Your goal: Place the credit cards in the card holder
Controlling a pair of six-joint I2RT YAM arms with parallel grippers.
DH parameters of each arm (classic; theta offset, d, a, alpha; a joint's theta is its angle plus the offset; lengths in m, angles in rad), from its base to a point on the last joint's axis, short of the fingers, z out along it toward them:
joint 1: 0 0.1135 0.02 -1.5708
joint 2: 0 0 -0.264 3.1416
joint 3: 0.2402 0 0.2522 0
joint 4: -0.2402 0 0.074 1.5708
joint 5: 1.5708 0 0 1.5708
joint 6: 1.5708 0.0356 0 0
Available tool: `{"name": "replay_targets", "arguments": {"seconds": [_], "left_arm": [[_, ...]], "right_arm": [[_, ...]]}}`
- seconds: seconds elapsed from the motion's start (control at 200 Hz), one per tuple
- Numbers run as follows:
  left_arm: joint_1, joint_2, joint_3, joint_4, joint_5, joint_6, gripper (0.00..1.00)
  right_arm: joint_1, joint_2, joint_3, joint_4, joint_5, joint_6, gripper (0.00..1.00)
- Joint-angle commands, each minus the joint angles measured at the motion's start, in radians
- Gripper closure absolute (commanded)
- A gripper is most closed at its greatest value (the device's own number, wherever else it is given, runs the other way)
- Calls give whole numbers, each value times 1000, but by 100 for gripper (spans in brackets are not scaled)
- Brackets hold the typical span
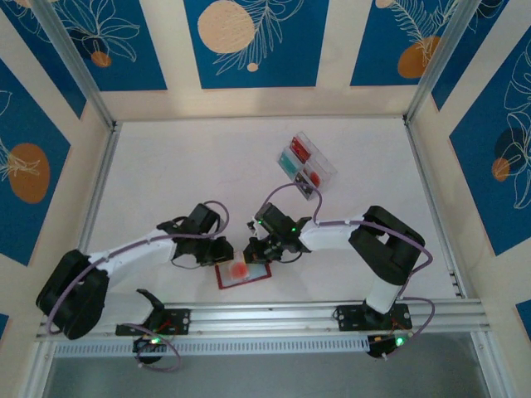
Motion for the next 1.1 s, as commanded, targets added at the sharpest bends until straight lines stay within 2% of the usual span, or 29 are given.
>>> {"name": "replay_targets", "arguments": {"seconds": [0.0,0.12,0.28,0.795,1.095], "left_arm": [[21,-81,21,-116,-32,2,82],[32,-161,-33,-167,-73,-17,88],[33,-163,-105,-145,-35,-20,92],[15,-20,-166,27,-2,-26,92],[8,-8,-159,50,-6,-39,92]], "right_arm": [[1,11,13,-31,17,14,100],[1,12,17,-39,19,14,100],[3,16,25,-50,18,13,100],[30,52,81,-90,14,14,100],[58,86,132,-103,3,9,100]]}}
